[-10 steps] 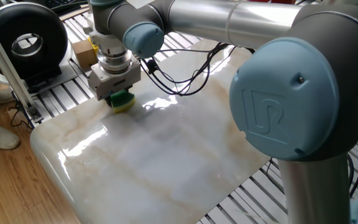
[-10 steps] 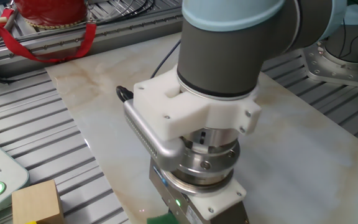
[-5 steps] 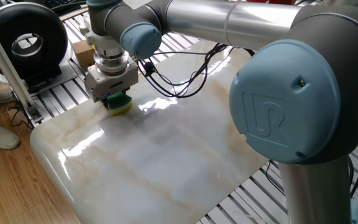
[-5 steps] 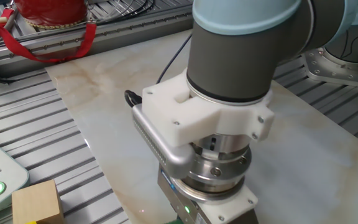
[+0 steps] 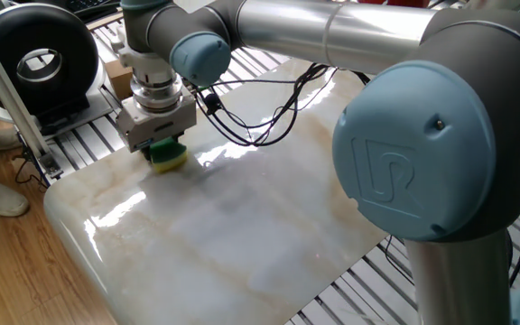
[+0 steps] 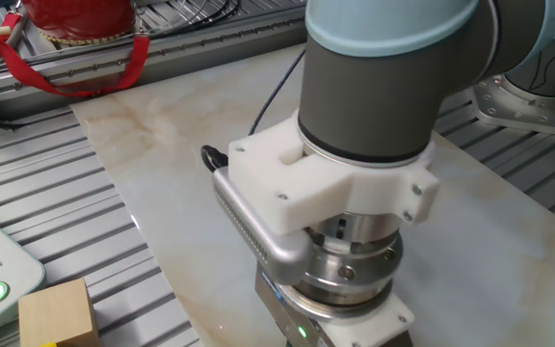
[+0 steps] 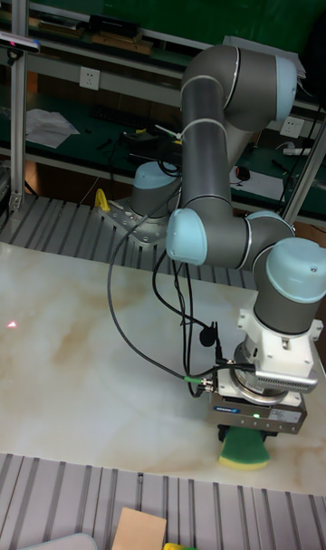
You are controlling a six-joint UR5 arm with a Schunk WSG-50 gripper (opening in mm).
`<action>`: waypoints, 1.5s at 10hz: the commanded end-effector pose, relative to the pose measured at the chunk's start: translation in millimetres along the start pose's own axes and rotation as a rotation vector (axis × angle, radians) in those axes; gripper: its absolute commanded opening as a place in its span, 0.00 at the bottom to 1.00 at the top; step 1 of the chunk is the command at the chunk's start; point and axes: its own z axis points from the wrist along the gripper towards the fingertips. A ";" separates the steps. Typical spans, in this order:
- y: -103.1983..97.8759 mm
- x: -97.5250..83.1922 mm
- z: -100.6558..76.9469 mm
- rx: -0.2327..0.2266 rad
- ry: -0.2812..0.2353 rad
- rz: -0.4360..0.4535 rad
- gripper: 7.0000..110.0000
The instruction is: Clean the tabletop with a sponge
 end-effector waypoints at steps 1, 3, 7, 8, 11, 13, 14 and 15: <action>15.7 12.9 -2.2 -0.047 0.048 0.015 0.00; 20.0 20.3 -1.7 -0.057 0.072 0.021 0.00; 25.4 29.0 -3.4 -0.054 0.101 0.017 0.00; 28.0 28.4 -6.8 -0.043 0.100 0.020 0.00; 10.4 27.6 -23.7 0.033 0.125 -0.045 0.00; -17.9 13.7 -28.9 0.129 0.087 -0.150 0.00; -22.1 -0.3 -29.3 0.145 0.035 -0.200 0.00; -25.6 -15.9 -31.7 0.154 -0.015 -0.265 0.00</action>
